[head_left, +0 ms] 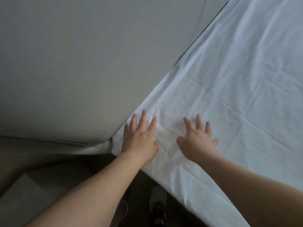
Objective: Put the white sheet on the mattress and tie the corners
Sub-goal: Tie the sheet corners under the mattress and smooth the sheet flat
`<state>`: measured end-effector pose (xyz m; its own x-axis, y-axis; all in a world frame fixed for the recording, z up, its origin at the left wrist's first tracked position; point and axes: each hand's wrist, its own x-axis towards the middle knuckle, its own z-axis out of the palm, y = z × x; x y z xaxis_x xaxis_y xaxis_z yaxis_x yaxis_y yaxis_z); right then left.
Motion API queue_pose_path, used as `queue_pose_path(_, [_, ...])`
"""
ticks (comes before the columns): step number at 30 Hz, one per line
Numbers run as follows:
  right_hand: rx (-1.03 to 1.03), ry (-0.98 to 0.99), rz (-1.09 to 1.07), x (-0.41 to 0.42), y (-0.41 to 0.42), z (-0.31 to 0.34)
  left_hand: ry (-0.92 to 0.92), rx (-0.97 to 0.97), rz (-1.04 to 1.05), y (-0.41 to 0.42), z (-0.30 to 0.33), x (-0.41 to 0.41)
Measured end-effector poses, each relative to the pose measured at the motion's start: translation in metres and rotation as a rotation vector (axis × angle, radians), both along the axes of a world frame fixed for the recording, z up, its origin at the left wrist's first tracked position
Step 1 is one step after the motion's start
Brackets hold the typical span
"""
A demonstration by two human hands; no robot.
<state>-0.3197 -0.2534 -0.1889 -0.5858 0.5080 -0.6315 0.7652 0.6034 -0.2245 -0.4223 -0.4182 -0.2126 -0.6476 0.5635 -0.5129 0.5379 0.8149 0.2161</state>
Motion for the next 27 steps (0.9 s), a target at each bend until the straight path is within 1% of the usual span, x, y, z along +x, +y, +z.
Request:
queue_pose_path(2, [-0.010,-0.145,0.097,0.035,0.006,-0.007,-0.045,-0.111,0.082,-0.001,-0.007,-0.012])
queue_pose_path(3, [-0.016,-0.198,0.155,0.053,0.008,-0.008,-0.066,-0.155,0.092,0.001,-0.009,-0.012])
queue_pose_path(6, [-0.076,-0.281,0.223,0.069,0.011,-0.002,-0.087,-0.247,0.127,-0.003,-0.008,-0.005])
queue_pose_path(8, [-0.092,-0.232,0.197,0.053,0.022,0.013,-0.086,-0.285,0.188,0.001,-0.001,-0.004])
queue_pose_path(10, [-0.027,-0.047,0.118,0.031,0.040,0.027,-0.035,-0.315,0.199,0.015,0.007,-0.009])
queue_pose_path(12, [0.079,0.103,0.047,0.014,0.062,0.033,0.034,-0.244,0.114,0.033,0.012,-0.011])
queue_pose_path(13, [0.104,0.112,0.021,0.009,0.072,0.031,0.039,-0.199,0.029,0.039,0.012,-0.011])
queue_pose_path(14, [0.092,0.077,0.002,0.008,0.078,0.025,0.013,-0.184,-0.058,0.045,0.009,-0.010])
queue_pose_path(15, [0.040,0.012,0.025,0.008,0.081,0.020,-0.031,-0.195,-0.108,0.045,0.005,-0.011])
queue_pose_path(16, [-0.034,-0.066,0.098,0.011,0.080,0.013,-0.072,-0.219,-0.119,0.045,0.000,-0.012])
queue_pose_path(18, [-0.180,-0.179,0.316,0.023,0.077,-0.003,-0.105,-0.261,-0.047,0.046,-0.010,-0.015])
queue_pose_path(19, [-0.229,-0.186,0.380,0.027,0.078,-0.007,-0.107,-0.264,0.016,0.048,-0.011,-0.017])
queue_pose_path(20, [-0.262,-0.151,0.396,0.031,0.083,-0.008,-0.108,-0.253,0.083,0.054,-0.009,-0.018])
queue_pose_path(21, [-0.273,-0.074,0.373,0.036,0.092,-0.007,-0.093,-0.228,0.152,0.063,-0.005,-0.017])
queue_pose_path(22, [-0.241,0.025,0.308,0.039,0.100,-0.004,-0.058,-0.205,0.223,0.071,0.000,-0.016])
queue_pose_path(23, [-0.154,0.126,0.195,0.044,0.108,-0.001,-0.013,-0.188,0.273,0.078,0.005,-0.014])
queue_pose_path(24, [-0.030,0.201,0.045,0.052,0.113,-0.001,0.019,-0.177,0.273,0.083,0.008,-0.011])
queue_pose_path(25, [0.074,0.210,-0.121,0.060,0.115,0.000,0.036,-0.174,0.204,0.084,0.008,-0.007])
queue_pose_path(26, [0.092,0.158,-0.257,0.069,0.115,0.000,0.018,-0.189,0.094,0.082,0.006,-0.003])
queue_pose_path(27, [0.032,0.064,-0.296,0.079,0.113,0.000,-0.030,-0.236,-0.008,0.080,0.002,0.000])
